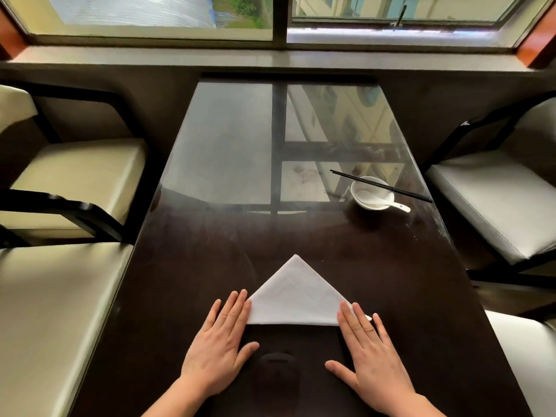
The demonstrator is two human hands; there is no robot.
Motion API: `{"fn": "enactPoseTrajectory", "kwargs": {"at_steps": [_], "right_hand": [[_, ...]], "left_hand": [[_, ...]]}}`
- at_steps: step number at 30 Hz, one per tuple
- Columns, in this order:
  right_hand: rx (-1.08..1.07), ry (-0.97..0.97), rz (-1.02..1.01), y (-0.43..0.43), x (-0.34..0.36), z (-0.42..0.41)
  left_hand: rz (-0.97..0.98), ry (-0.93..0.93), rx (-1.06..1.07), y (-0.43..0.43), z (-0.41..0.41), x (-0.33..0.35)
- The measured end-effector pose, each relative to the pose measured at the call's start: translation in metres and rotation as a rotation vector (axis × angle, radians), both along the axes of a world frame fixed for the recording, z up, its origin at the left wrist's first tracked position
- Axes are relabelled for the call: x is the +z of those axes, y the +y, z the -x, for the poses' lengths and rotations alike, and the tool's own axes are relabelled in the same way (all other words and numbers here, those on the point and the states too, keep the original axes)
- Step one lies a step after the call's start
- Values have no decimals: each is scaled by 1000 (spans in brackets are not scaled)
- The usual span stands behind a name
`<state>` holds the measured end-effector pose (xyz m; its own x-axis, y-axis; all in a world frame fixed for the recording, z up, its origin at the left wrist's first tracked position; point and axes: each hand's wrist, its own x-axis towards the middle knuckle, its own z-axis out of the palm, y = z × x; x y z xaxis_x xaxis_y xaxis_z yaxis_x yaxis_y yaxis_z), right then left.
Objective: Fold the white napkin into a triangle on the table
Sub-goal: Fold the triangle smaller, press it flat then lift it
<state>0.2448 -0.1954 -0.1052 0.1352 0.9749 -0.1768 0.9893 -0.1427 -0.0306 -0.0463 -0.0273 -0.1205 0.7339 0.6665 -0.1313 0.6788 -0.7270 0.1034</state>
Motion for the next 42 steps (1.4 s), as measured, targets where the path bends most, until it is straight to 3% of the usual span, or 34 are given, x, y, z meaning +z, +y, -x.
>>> {"fn": "enactPoseTrajectory", "kwargs": {"at_steps": [4,7,10,13,19,27,30,42], "right_hand": [[-5,-7,-103,12,15,16],[126,67,-162,52,28,55],[321,178,-15,98,19,96],[373,186,103,129,1,100],[173,35,108,166,-4,23],[166,61,3,160,3,44],[176,86,40,149,-6,51],[-250,14,105,52,-9,-30]], "left_hand": [[-20,4,-7,1,4,-3],[-23,-10,-12,2,3,-3],[-26,-21,-44,0,4,-5],[-26,-27,-49,1,6,-9],[3,-31,-13,1,2,-9],[-15,-23,-2,2,5,-2],[-21,-22,-9,1,2,-4],[-10,28,8,-1,0,-2]]}}
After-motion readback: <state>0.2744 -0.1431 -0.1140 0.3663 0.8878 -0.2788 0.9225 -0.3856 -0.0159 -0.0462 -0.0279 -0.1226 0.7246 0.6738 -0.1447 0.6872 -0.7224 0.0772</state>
